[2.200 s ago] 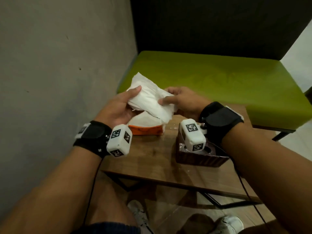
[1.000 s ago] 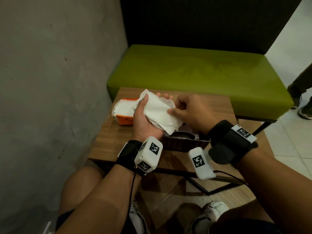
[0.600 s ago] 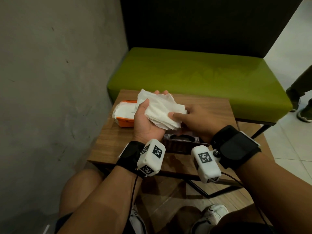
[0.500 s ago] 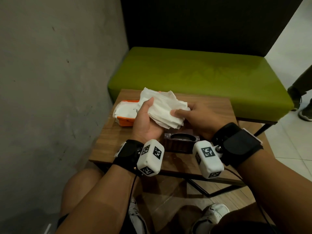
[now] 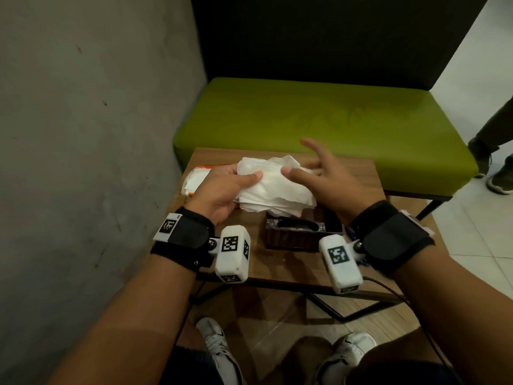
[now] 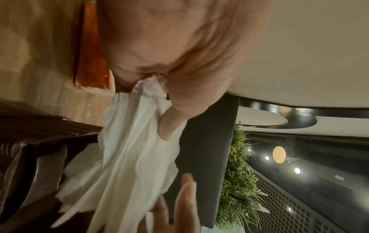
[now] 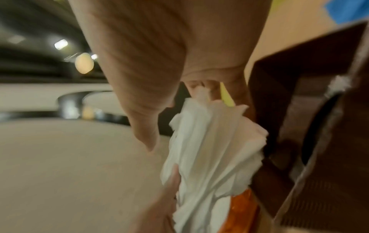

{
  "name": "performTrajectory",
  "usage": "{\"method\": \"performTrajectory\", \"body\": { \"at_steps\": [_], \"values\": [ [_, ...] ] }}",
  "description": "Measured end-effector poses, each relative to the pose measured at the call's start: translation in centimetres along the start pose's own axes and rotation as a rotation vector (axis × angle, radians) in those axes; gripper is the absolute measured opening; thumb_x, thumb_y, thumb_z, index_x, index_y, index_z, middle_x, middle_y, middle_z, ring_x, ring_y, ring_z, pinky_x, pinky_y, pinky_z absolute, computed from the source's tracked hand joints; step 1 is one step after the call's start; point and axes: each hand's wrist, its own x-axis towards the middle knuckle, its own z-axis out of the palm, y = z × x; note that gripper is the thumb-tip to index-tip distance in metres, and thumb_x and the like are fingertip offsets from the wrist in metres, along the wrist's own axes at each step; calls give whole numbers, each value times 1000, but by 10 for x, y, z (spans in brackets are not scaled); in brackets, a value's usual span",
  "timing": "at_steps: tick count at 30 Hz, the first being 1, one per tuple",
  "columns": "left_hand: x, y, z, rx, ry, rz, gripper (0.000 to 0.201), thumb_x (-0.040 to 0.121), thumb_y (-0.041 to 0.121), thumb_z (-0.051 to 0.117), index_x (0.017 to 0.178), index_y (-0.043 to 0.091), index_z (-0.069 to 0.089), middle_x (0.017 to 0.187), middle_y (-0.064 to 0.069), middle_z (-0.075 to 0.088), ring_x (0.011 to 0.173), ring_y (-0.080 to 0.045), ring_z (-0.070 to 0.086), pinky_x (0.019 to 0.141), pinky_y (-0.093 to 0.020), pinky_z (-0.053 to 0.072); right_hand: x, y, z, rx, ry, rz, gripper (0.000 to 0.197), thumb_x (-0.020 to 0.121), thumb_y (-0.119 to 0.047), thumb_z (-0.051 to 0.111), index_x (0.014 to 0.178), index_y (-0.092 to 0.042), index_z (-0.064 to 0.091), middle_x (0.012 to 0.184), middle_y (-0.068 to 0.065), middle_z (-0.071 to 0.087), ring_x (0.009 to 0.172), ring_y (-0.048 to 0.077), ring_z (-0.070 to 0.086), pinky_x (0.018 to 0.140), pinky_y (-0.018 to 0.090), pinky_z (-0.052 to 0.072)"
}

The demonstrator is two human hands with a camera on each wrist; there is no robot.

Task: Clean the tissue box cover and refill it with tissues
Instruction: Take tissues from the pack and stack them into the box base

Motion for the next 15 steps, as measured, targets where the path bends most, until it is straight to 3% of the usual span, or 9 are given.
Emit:
{"method": "performTrajectory", "body": {
  "at_steps": [1, 3, 4, 6, 8, 10, 13, 15],
  "values": [
    [0, 0, 3, 6, -3, -5, 34, 96, 1, 73, 129, -4, 69, 121, -23, 76, 115, -39, 74, 98, -51, 61, 1, -1, 0, -120, -1, -115, 75, 89, -51, 75, 152, -52, 35, 141, 0, 49, 122, 14, 55, 96, 35, 49],
    [-1, 0, 6, 16, -5, -3, 32, 96, 2, 72, 127, -4, 70, 120, -23, 77, 114, -39, 74, 97, -50, 62, 4, -4, 0, -250, -78, -231, 69, 91, -48, 73, 152, -50, 40, 148, -2, 42, 131, 11, 44, 103, 31, 39],
    [-2, 0, 7, 16, -9, 0, 31, 96, 1, 72, 127, -4, 70, 120, -24, 76, 112, -39, 75, 94, -49, 63, 7, -3, 0, -280, -115, -234, 61, 92, -44, 73, 149, -44, 49, 148, -4, 45, 130, 9, 45, 103, 26, 37],
    [-3, 3, 8, -3, -18, 2, 34, 96, 0, 72, 129, -3, 69, 123, -24, 75, 107, -36, 76, 86, -44, 66, 14, 3, -1, -269, -142, -174, 40, 95, -35, 73, 134, -28, 67, 134, -8, 62, 115, 8, 60, 91, 19, 46],
    [-2, 5, 8, -43, -30, -6, 41, 95, -2, 72, 135, 2, 65, 126, -21, 75, 105, -32, 77, 79, -41, 67, 17, 13, -5, -175, -116, -80, 21, 96, -33, 72, 109, -17, 77, 107, 0, 78, 94, 19, 73, 81, 34, 57],
    [-1, 6, 8, -94, -47, -4, 47, 96, -3, 70, 140, 11, 63, 123, -15, 76, 99, -27, 77, 73, -38, 67, 17, 22, -11, 27, -116, 54, 23, 96, -35, 72, 103, -14, 76, 98, 6, 79, 91, 30, 74, 83, 45, 58],
    [-2, 7, 12, -174, -82, -3, 50, 98, -3, 66, 141, 22, 62, 111, -3, 79, 92, -21, 79, 67, -37, 66, 12, 31, -13, 467, -249, 288, 41, 99, -38, 66, 131, -12, 64, 122, 13, 74, 108, 33, 71, 100, 57, 55],
    [-2, 6, 15, -209, -105, -14, 50, 100, -2, 64, 142, 24, 62, 113, -2, 79, 96, -22, 79, 68, -39, 66, 8, 33, -13, 618, -348, 342, 47, 100, -41, 62, 140, -16, 58, 134, 17, 69, 118, 37, 69, 98, 61, 55]
  ]
}}
